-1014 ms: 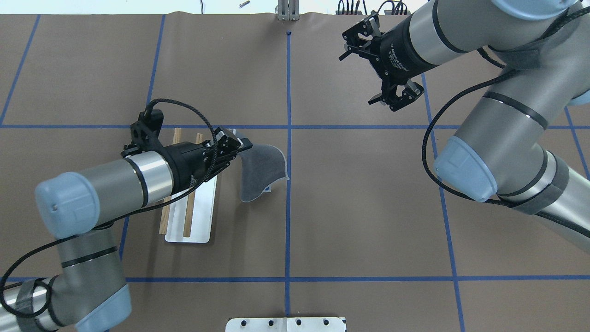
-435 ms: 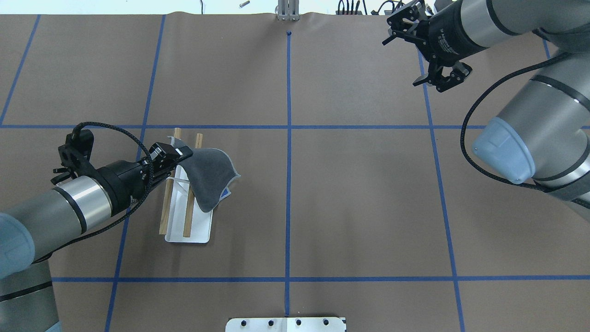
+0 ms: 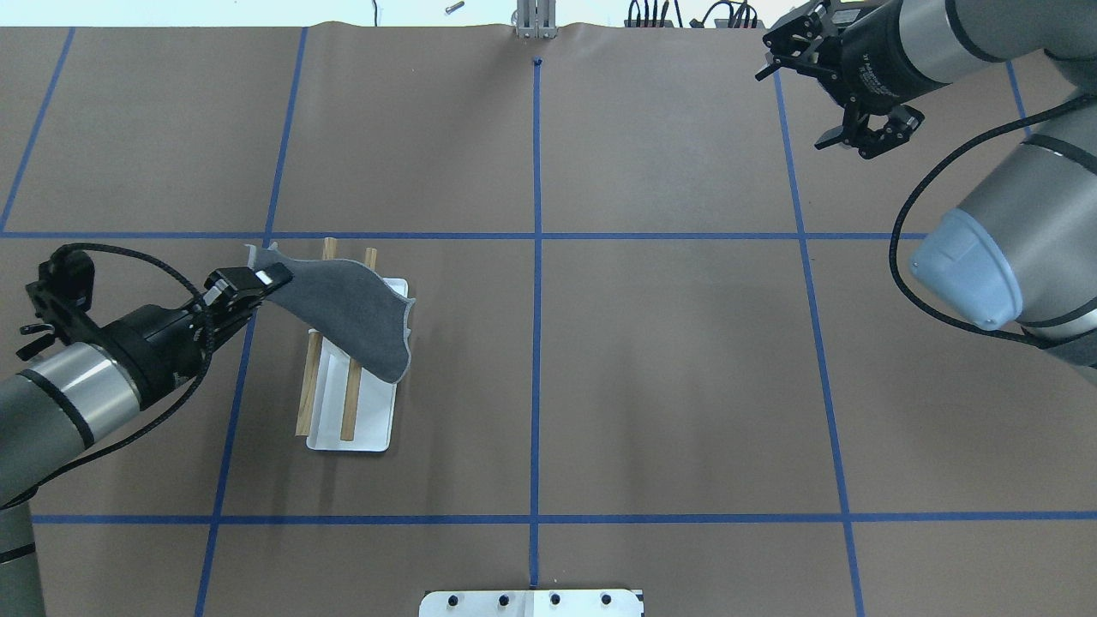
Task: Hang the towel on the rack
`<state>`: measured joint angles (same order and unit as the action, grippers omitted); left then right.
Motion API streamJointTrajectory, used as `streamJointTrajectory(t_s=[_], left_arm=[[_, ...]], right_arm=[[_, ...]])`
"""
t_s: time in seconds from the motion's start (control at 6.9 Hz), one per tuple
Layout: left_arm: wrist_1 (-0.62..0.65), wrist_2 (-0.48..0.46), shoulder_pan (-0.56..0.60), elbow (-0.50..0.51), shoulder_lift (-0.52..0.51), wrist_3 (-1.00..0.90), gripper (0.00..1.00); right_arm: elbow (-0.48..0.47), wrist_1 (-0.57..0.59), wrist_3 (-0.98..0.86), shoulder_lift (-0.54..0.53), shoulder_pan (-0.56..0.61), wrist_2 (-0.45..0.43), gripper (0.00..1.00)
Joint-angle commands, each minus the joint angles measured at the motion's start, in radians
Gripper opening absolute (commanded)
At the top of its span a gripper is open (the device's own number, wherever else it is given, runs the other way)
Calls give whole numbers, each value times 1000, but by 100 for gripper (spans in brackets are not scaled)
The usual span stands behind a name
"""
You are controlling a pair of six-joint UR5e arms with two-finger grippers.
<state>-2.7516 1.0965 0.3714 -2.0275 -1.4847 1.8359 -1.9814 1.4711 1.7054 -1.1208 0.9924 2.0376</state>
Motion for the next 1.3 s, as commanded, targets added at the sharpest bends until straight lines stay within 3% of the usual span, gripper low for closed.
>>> streamJointTrajectory(t_s=[0.0,0.58,0.72,0.87,1.01,1.16], left_arm=[[-108,-7,0,36,67,-49,0],[-117,-18,-2,78,90,-47,0],[-117,-17,-2,79,90,-47,64],[-117,-15,-2,99,92,-47,69],[-117,-17,-2,124,92,-47,98],[-118,-15,-2,139,96,-47,98]], right_arm=[[1,0,-38,-33,18,-2,100],[6,-2,-100,-92,31,-4,100],[4,-3,-140,-111,31,-4,100],[6,-2,-145,-109,37,-2,100],[6,-2,-145,-106,44,6,100],[3,-2,-145,-106,46,7,100]])
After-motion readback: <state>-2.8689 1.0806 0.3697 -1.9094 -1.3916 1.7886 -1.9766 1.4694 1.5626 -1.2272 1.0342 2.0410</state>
